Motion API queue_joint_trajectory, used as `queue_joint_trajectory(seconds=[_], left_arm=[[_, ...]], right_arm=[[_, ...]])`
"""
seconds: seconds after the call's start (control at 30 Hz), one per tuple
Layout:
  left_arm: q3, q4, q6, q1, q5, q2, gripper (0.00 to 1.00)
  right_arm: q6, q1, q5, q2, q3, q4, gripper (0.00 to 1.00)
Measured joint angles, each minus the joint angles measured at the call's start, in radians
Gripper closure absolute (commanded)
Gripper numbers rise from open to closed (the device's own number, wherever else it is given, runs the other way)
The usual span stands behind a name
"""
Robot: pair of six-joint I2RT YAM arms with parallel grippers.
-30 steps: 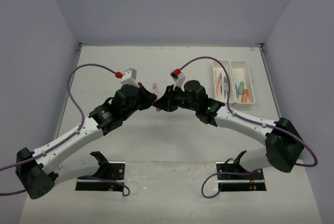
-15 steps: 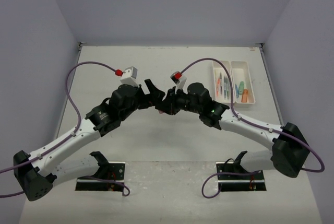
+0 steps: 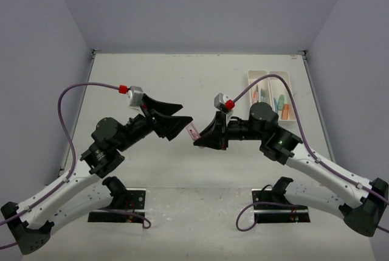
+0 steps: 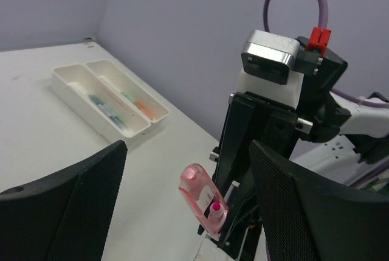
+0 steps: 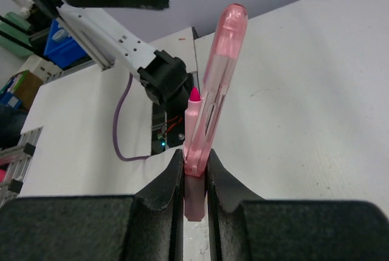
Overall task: Sort the stationery into containers
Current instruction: Close the pen cap on the pen.
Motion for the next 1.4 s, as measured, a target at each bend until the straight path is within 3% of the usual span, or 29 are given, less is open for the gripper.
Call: queue_joint_trajectory(seconds=[0.37, 0.6, 0.77, 1.03, 1.4], left_arm=[[-0.058, 0.294, -0.011, 0.0, 0.346, 0.028, 0.56], [-0.061, 0.347, -0.017, 0.0, 0.395, 0.053, 0.7], [-0.062, 0.349, -0.021, 0.0, 0.395, 0.064, 0.72], [-0.062, 0.349, -0.022, 0.0, 0.386, 0.087, 0.99], [-0.103, 0.477, -0.067, 0.0, 0.359, 0.123, 1.0]], right_arm=[[-0.023, -0.022, -0.068, -0.121, -0.001, -0.044, 1.0], [-0.021, -0.026, -0.08, -0.113, -0.001, -0.072, 1.0], [-0.02, -0.026, -0.092, -0.115, 0.0, -0.075, 1.0], [-0.015, -0.026, -0.085, -0.117, 0.026, -0.079, 1.0], [0.032, -0.035, -0.034, -0.103, 0.078, -0.108, 1.0]])
